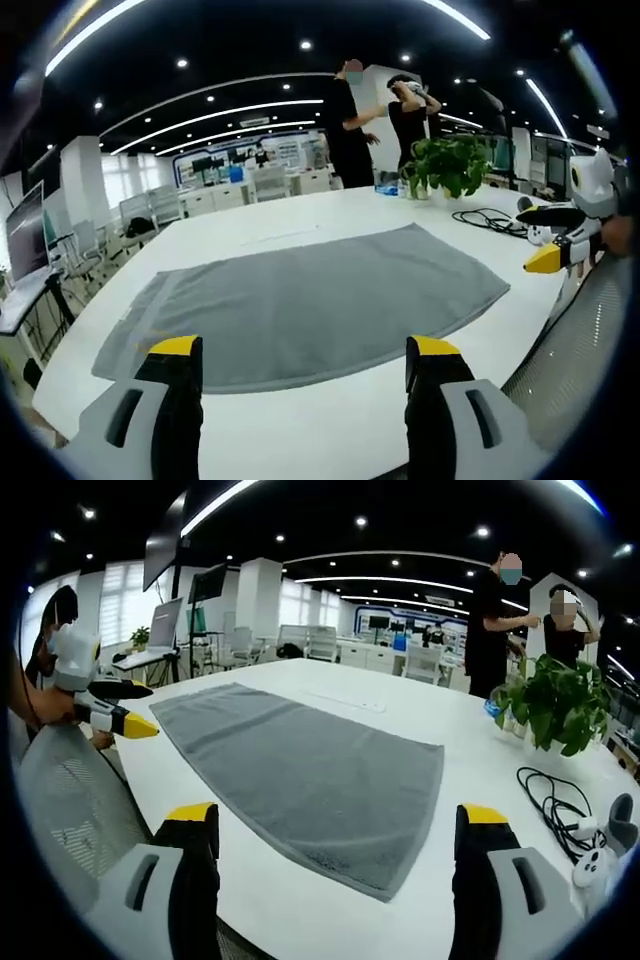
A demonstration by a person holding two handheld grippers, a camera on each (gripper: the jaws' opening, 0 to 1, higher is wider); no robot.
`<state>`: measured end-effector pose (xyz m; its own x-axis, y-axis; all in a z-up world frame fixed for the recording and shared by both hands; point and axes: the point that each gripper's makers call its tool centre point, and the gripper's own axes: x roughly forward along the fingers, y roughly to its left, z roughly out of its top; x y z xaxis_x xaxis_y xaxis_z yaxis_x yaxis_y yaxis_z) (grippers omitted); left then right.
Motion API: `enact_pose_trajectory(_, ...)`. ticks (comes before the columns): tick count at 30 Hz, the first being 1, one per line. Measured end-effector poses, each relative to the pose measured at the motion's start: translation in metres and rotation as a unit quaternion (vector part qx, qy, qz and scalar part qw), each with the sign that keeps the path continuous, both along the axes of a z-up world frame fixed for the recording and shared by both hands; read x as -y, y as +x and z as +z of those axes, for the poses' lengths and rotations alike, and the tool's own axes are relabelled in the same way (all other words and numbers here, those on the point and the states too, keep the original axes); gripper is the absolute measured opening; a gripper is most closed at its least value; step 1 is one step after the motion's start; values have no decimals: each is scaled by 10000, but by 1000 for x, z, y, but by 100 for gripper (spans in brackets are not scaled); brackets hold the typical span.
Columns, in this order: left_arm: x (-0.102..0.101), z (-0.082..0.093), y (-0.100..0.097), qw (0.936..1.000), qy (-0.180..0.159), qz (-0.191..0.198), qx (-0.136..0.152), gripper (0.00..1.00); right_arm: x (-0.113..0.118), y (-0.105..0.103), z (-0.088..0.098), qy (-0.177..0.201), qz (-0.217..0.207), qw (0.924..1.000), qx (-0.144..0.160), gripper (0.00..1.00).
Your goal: Fold the towel on the table until its edges align and the towel forms a compact rectangular stack.
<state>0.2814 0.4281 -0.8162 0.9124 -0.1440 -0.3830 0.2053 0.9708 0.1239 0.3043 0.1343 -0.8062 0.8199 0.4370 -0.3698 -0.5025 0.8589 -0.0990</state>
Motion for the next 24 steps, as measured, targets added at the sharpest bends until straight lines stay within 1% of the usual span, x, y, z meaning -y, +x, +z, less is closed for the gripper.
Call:
enact_pose_trajectory(3,-1,0,0,10000,-2,15,-5,85,0,0,0,-27,0,10000,0,99)
enact_pose_trajectory(5,-3,2,1,10000,-2,78,54,85,1,1,1,15,-32,10000,8,99)
enact_pose_trajectory(8,-4,2,1,9999,1,83,69,85,2,1,0,83,-61,9999,-46,99)
enact_pose_trajectory(13,-4,4,2,9999,-12,93,136,85,1,0,-1,38,-39,10000,-35,98)
enact_pose_trajectory(15,-6,6,3,9997,-23,141,212,86,1,1,2,61,-42,10000,25,98)
enact_pose_trajectory(18,-8,9,3,9994,-35,200,277,88,8,4,4,-22,-230,9997,103,99)
enact_pose_trajectory(20,-8,11,2,9993,-35,219,289,89,9,5,7,55,-267,9995,150,99)
enact_pose_trajectory(22,-9,12,3,9992,-25,215,327,90,11,5,9,9,-323,9993,205,99)
enact_pose_trajectory(24,-9,14,3,9990,-16,222,386,91,13,5,11,89,-383,9990,225,99)
